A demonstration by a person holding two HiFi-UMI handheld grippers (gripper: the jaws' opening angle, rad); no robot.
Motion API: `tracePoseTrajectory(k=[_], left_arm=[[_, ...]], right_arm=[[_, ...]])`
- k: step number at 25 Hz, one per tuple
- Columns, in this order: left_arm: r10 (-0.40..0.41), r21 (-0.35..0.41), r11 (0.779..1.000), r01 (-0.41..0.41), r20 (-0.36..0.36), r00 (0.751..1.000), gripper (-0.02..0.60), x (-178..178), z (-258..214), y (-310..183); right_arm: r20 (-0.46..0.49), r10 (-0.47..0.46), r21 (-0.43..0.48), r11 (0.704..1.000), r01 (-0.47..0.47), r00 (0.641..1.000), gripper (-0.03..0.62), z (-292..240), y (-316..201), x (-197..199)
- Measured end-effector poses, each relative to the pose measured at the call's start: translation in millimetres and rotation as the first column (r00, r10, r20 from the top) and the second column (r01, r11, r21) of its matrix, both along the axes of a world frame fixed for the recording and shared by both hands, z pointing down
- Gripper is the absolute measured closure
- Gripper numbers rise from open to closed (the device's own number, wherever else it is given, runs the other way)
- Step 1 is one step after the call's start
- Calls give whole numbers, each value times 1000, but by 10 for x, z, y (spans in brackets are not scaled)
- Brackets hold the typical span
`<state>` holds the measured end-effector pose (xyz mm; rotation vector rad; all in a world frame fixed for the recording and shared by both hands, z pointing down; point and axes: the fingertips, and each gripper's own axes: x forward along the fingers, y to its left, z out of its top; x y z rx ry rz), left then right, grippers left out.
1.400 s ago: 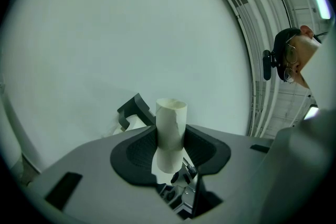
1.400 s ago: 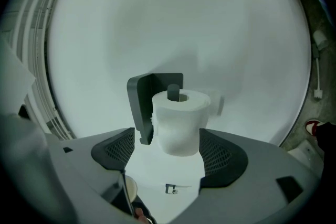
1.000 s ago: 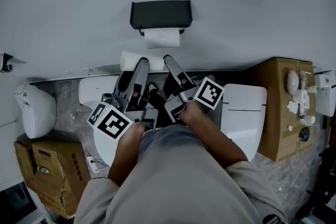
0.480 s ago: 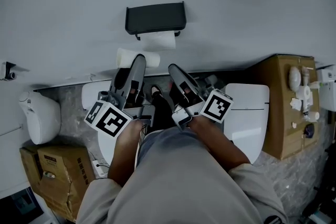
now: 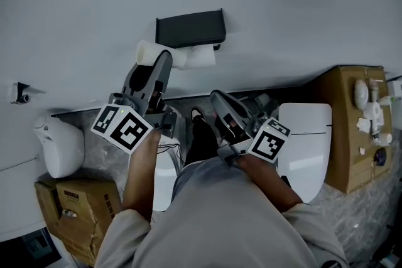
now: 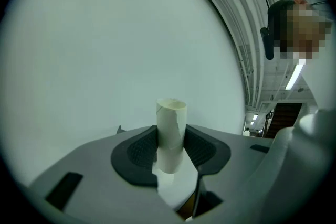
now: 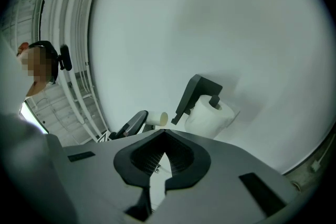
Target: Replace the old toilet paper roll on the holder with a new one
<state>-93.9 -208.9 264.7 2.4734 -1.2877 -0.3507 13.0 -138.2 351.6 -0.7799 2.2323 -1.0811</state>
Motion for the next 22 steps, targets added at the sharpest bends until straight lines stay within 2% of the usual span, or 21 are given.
tracePoseTrajectory(k=[3, 6, 8, 13, 18, 22], left_arm=[[2, 32, 999, -5, 80, 997, 434, -36, -131, -138], [0, 83, 996, -16, 195, 981, 436, -31, -287, -276], [22, 93, 995, -46, 243, 970, 434, 21, -329, -393], [87, 39, 993, -109, 368, 926, 434, 151, -220, -677], [122, -25, 992, -123, 414, 902, 434, 199, -6, -856], [105, -19, 994, -108, 467, 878, 434, 223, 79, -867]], right_arm=[[-19, 4, 14, 1000, -4, 1000, 577, -6, 27, -6], [-14, 2, 9, 1000, -2, 1000, 577, 7, 31, -14], [-3, 7, -1, 1000, -7, 1000, 577, 22, 24, 37], [5, 36, 2, 999, -36, 999, 577, 24, -2, 139], [11, 82, 13, 997, -82, 997, 577, 6, -5, 194], [7, 93, 10, 996, -93, 996, 577, 29, -13, 218]])
